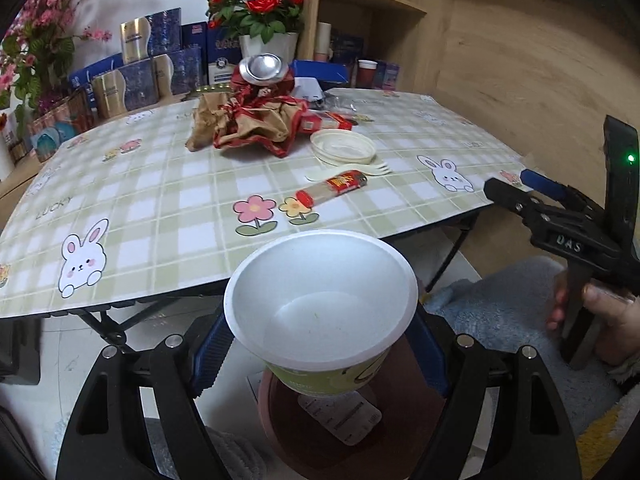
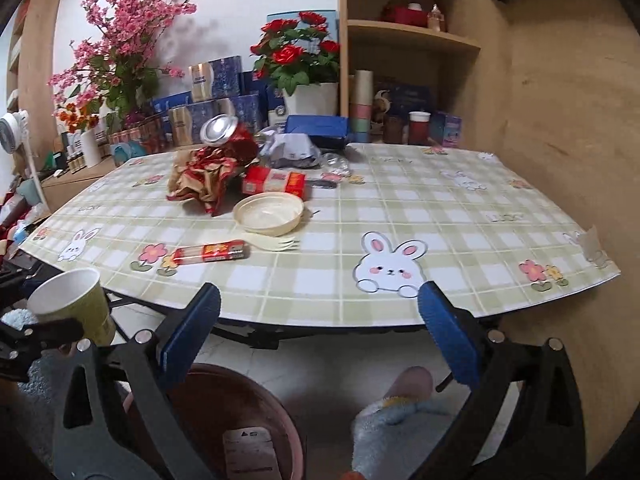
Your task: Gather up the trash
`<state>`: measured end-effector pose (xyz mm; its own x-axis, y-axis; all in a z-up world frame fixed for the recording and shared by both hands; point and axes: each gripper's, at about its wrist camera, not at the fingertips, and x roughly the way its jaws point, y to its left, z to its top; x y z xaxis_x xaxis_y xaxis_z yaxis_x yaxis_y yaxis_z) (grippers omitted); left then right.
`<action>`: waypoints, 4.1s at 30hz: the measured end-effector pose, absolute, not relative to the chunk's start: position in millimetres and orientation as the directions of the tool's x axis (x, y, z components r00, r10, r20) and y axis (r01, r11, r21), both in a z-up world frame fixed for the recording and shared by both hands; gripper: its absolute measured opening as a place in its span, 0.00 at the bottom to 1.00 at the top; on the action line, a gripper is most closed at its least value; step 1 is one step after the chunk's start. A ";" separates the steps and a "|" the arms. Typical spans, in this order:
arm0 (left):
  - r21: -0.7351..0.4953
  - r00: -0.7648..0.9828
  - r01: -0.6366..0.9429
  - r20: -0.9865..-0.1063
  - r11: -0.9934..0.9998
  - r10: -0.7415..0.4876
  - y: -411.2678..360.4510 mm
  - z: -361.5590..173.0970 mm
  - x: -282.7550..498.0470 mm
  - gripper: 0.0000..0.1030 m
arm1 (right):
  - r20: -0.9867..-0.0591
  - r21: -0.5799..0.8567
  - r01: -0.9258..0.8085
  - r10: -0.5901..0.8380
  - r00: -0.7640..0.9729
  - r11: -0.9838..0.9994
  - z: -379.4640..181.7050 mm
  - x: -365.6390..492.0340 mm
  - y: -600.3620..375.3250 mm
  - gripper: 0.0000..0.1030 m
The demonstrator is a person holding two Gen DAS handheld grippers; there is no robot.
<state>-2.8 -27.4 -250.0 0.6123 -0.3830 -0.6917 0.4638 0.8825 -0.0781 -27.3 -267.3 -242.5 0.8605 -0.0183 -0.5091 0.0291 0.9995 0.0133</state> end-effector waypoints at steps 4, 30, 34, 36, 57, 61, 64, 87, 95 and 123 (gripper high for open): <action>-0.076 0.594 0.485 -0.703 0.871 -0.391 -32.6 -252.8 -3.2 0.81 | -0.518 0.017 0.036 -0.022 0.855 0.999 -243.8 -25.3 -268.4 0.95; -0.200 0.729 0.175 -0.632 0.964 -0.263 31.6 -236.9 8.1 0.94 | -0.507 0.101 0.043 0.014 0.862 0.994 -238.2 -26.2 -280.2 0.95; -0.203 0.741 0.144 -0.626 0.969 -0.241 36.6 -232.5 8.7 0.94 | -0.496 0.117 0.028 0.034 0.868 0.993 -229.1 -22.8 -284.7 0.95; -0.250 0.730 0.167 -0.618 0.954 -0.290 39.1 -229.7 11.5 0.94 | -0.483 0.096 0.020 0.029 0.875 0.995 -222.7 -21.1 -285.3 0.95; -0.242 0.663 0.199 -0.681 0.950 -0.312 38.7 -195.1 154.9 0.73 | -0.555 0.128 0.004 0.068 0.829 0.992 -209.5 52.3 -309.1 0.95; -0.235 0.599 0.272 -0.718 0.933 -0.355 16.3 -207.4 190.0 0.61 | -0.571 0.162 0.011 0.085 0.816 0.987 -216.5 73.7 -311.3 0.95; -0.247 0.577 0.298 -0.722 0.922 -0.381 8.5 -217.1 213.7 0.49 | -0.586 0.155 0.009 0.084 0.806 0.988 -221.3 85.7 -311.2 0.95; -0.550 0.507 0.309 -0.595 0.776 -0.623 19.5 -239.4 279.3 0.82 | -0.633 0.141 -0.010 0.098 0.768 0.990 -244.9 115.3 -312.0 0.95; -0.524 0.461 0.331 -0.636 0.785 -0.619 -11.3 -243.0 277.4 0.92 | -0.648 0.152 0.001 0.099 0.755 0.988 -252.4 117.9 -313.4 0.95; -0.447 0.473 0.167 -0.746 0.879 -0.469 39.4 -235.1 209.1 0.67 | -0.652 0.115 -0.140 0.181 0.736 0.983 -246.6 146.5 -275.2 0.95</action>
